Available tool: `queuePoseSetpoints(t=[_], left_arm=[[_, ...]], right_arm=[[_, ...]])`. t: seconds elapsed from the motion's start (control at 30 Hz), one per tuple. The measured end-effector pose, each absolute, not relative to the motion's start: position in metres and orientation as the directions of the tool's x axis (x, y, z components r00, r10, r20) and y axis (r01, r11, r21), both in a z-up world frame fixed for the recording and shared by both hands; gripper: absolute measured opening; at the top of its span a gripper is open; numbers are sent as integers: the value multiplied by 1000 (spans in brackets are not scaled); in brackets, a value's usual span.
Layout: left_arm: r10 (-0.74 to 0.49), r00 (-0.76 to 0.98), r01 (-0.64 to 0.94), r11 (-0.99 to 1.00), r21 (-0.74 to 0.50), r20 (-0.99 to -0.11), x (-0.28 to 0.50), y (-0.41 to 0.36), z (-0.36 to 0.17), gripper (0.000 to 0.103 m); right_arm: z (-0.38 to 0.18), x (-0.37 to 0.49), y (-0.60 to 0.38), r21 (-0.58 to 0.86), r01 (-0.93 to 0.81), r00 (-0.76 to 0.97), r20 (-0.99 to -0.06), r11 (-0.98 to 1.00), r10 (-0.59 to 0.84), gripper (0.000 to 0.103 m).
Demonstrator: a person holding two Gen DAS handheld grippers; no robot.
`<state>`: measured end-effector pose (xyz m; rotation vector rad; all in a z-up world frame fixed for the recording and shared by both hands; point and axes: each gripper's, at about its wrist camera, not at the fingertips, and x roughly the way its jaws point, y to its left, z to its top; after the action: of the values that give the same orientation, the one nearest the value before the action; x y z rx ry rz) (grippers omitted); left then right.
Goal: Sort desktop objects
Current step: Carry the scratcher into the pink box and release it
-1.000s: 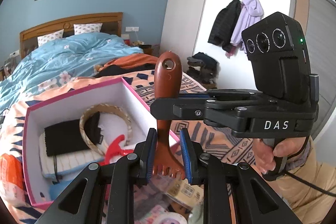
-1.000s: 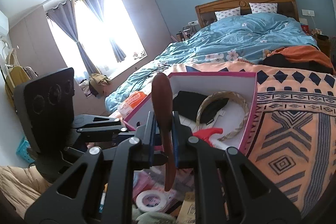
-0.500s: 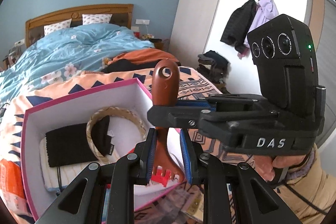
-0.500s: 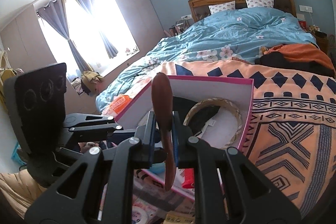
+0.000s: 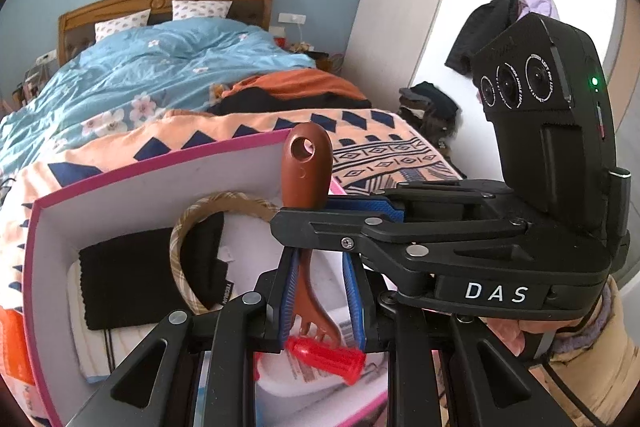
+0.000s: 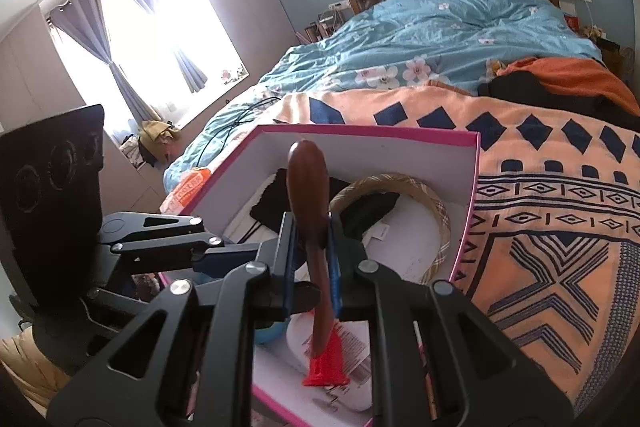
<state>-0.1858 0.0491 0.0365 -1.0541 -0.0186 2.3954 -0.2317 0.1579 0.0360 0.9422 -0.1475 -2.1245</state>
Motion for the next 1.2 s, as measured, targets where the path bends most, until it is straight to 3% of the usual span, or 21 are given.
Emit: queuePoseSetpoints(t=[0.27,0.57,1.03,1.2], left_arm=[[445,-546,-430,-876,-218,-710,-201,49,28,22],[429,-536,-388,-890,-239,-727,-208,43,18,22],[402,-599,-397,-900,-179,-692,-173,33,27,22],[400,-615,-401,-901,-166,-680,-158,30,30,23]], right_arm=[[25,-255,147,394,602,-386,-618,-694,-685,16],[25,-265,143,214,528,-498,-706,-821,-504,21],[22,-234,162,235,561,-489,-680,-794,-547,24],[20,-214,163,255,597,-450,-679,-761,-581,31]])
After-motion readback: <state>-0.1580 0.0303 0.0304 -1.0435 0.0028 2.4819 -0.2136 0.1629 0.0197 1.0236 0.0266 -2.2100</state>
